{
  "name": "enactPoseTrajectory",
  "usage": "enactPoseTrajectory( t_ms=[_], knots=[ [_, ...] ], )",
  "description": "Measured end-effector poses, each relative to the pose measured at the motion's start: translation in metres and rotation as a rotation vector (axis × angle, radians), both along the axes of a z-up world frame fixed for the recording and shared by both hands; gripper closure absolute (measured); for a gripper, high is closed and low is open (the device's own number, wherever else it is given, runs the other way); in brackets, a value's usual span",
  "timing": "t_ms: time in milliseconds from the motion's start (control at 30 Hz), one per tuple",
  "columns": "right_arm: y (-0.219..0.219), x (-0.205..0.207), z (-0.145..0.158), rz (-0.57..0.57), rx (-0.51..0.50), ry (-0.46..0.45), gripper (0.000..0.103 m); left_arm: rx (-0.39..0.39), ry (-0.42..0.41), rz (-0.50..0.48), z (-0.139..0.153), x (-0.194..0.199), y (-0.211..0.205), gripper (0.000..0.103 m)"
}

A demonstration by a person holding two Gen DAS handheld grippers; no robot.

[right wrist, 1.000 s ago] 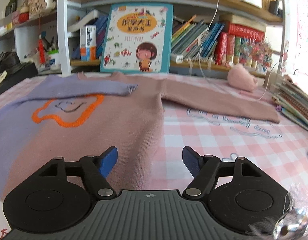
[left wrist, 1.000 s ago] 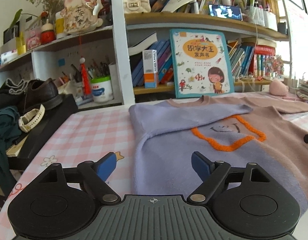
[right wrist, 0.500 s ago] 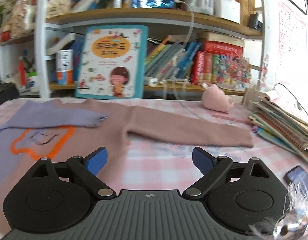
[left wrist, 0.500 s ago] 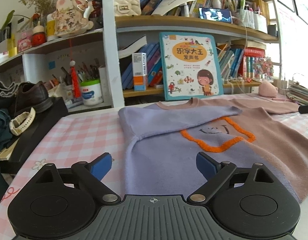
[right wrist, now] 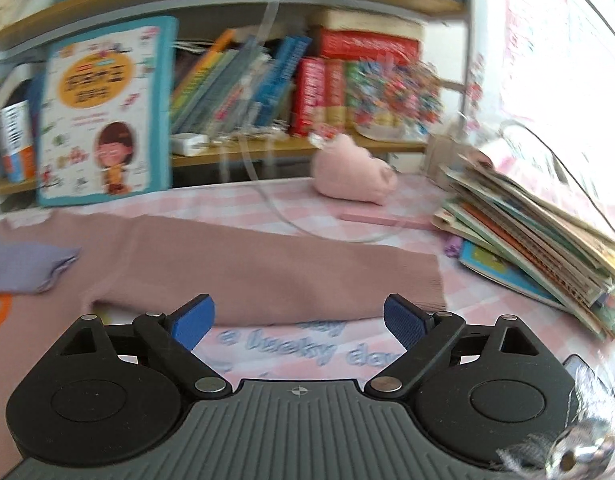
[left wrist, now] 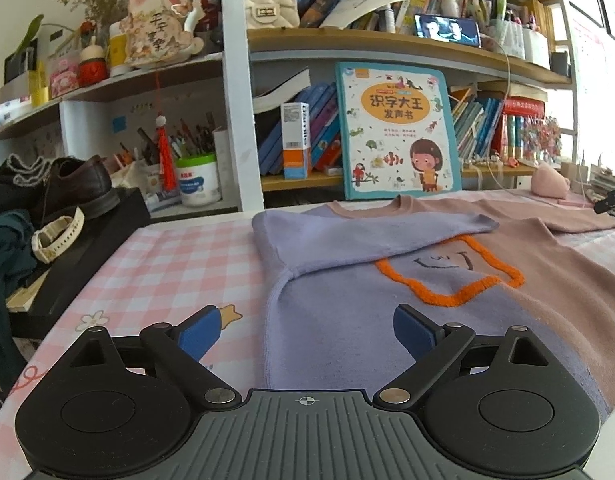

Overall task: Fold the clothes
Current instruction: 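Move the right tool to the pink sleeve cuff and grasp it, then lift the pink sleeve with the right tool and carry it across the body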

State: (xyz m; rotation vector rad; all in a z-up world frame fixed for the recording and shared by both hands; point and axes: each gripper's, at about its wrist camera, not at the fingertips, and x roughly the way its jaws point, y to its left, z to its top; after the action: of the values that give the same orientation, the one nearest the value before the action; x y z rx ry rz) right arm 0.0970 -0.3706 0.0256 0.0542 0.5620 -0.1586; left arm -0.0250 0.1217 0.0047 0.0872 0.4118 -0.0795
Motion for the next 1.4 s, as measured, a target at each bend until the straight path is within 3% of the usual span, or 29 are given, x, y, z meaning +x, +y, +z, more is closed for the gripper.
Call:
enactPoseTrajectory(
  t_ms=[233,533,800,900,1000,1067,1233,1400],
  knots=[
    [-0.049,0.025,-0.002,-0.107,0.101,0.044,0.012,0.009,0.023,-0.005,-0.001,0.003,-0.001,0.008],
    [-0.1,0.055,-0.009,-0.194,0.194,0.159,0.025,0.136,0.097,-0.083,-0.009,0.012,-0.026,0.008],
    [-0.115,0.063,-0.019,-0.216,0.263,0.164,0.057,0.186,0.131,-0.082,-0.014,0.014,-0.035,0.008],
    [-0.112,0.063,-0.019,-0.195,0.252,0.163,0.061,0.181,0.15,-0.081,-0.015,0.016,-0.034,0.008],
    [-0.107,0.066,-0.019,-0.149,0.216,0.177,0.076,0.171,0.159,-0.083,-0.015,0.018,-0.033,0.008],
    [-0.104,0.068,-0.019,-0.134,0.202,0.186,0.092,0.161,0.166,-0.084,-0.015,0.02,-0.031,0.008],
    [-0.091,0.071,-0.004,-0.102,0.218,0.157,0.094,0.137,0.178,-0.083,-0.016,0.022,-0.027,0.008],
    [-0.053,0.074,0.035,0.041,0.258,0.073,0.094,0.131,0.181,-0.081,-0.016,0.022,-0.026,0.008]
  ],
)
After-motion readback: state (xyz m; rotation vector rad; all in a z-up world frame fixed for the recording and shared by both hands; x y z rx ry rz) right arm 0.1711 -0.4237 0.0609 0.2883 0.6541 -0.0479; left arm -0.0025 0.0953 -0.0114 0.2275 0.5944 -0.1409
